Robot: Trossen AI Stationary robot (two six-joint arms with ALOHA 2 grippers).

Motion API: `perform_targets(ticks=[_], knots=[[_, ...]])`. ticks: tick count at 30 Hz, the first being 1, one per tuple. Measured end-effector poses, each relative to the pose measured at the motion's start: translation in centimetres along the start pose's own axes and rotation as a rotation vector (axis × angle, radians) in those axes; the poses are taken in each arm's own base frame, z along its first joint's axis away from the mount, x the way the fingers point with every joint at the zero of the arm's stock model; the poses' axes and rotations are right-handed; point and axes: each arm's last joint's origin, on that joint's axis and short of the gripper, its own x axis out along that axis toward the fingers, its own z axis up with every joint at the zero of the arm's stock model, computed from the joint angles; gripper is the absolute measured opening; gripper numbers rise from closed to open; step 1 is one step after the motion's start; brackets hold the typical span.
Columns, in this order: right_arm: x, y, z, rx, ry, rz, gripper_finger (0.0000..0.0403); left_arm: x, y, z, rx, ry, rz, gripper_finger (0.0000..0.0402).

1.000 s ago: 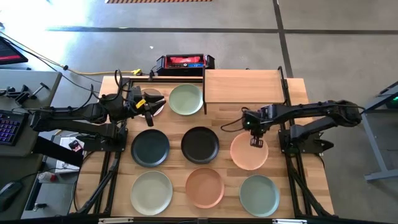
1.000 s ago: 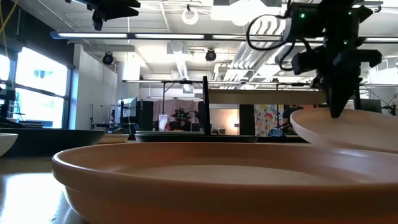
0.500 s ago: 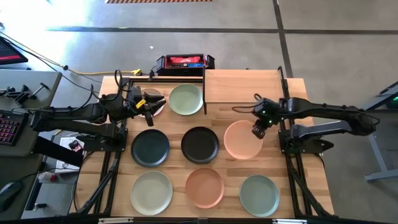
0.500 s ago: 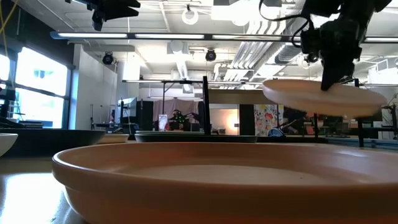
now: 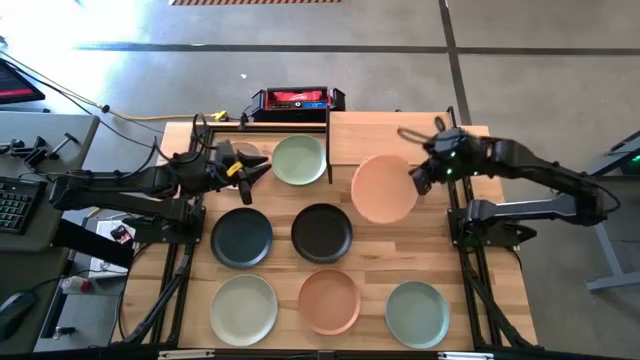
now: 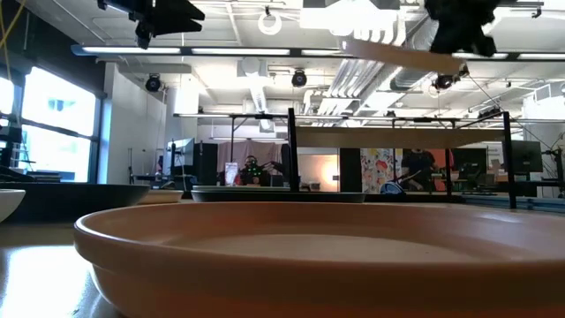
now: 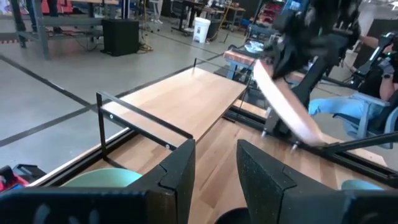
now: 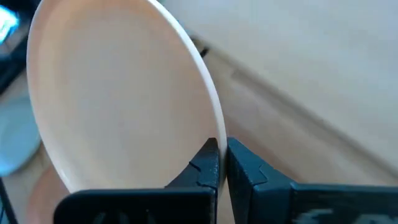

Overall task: Place and stack plates onto a shelf
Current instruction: Put the light orange plate on the shelf

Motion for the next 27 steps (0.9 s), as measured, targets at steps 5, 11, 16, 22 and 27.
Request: perform_targets(ticks=[5,11,16,22,27], knots=[[-3.0,0.0,2.2,0.044,-0.093,-0.072,0.0000,0.6,-0.1,-0.4,0.010,0.024,0.006,0.0105],[-5.5,-0.7,3.7,0.112,-0.189,-0.159,0.0000,1.2,-0.3,-0.8,0.057,0.052,0.012,0.0105],[-6.6,-1.8,4.4,0.200,-0.258,-0.258,0.0000,1.4,-0.3,-1.0,0.070,0.064,0.015,0.0105],[-6.8,-3.3,4.7,0.333,-0.284,-0.344,0.0000,1.4,-0.3,-1.0,0.072,0.062,0.014,0.0105],[-6.4,-4.7,4.8,0.458,-0.230,-0.438,0.0000,1.4,-0.3,-1.0,0.070,0.062,0.014,0.0105]])
